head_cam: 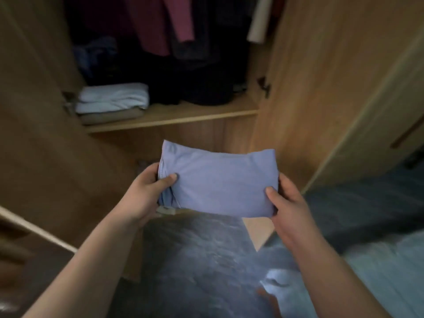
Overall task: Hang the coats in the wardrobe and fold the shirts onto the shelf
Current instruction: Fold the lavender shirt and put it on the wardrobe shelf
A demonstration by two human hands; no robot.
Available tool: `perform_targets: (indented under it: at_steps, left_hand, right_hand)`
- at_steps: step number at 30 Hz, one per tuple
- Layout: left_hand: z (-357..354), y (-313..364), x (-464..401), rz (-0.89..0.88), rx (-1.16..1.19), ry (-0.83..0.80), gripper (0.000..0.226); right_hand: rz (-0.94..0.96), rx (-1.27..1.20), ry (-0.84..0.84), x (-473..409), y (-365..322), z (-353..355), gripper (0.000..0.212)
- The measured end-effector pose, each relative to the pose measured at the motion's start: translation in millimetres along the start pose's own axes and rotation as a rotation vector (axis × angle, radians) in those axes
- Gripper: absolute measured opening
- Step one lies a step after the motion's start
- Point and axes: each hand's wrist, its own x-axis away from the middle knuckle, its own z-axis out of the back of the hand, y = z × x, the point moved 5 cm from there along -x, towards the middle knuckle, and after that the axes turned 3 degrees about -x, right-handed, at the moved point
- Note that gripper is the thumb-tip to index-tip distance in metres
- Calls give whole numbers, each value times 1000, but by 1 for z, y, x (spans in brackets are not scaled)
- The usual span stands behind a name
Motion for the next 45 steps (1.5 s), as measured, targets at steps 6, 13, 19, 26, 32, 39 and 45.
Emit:
perform_targets:
  at_steps: [6,13,19,26,32,39,45]
  left_hand:
    - [78,50,-34,-55,66,193,32]
    - [125,75,-128,-114,-96,382,34]
    - [180,113,-201,-149,-195,652,28]
    - [248,149,-256,-167,-246,848,42]
    - [325,169,-329,-172,-264,828,45]
    - [361,132,-389,68,-707,788,32]
    - [330,141,-395,-136,-1310,789,52]
  right_hand:
    - [-21,9,-149,-73,-10,-103,40]
    - [-78,18,-307,-207,10,-171,42]
    - [-202,12,-535,-314,19,-264,43]
    - [-293,35,-572,-389,53,-369,45]
    - [-110,218,-498,-437,55,-441,41]
    - [23,581,-390,-455,78,-458,26]
    - [345,930,-282,-445,61,-465,56]
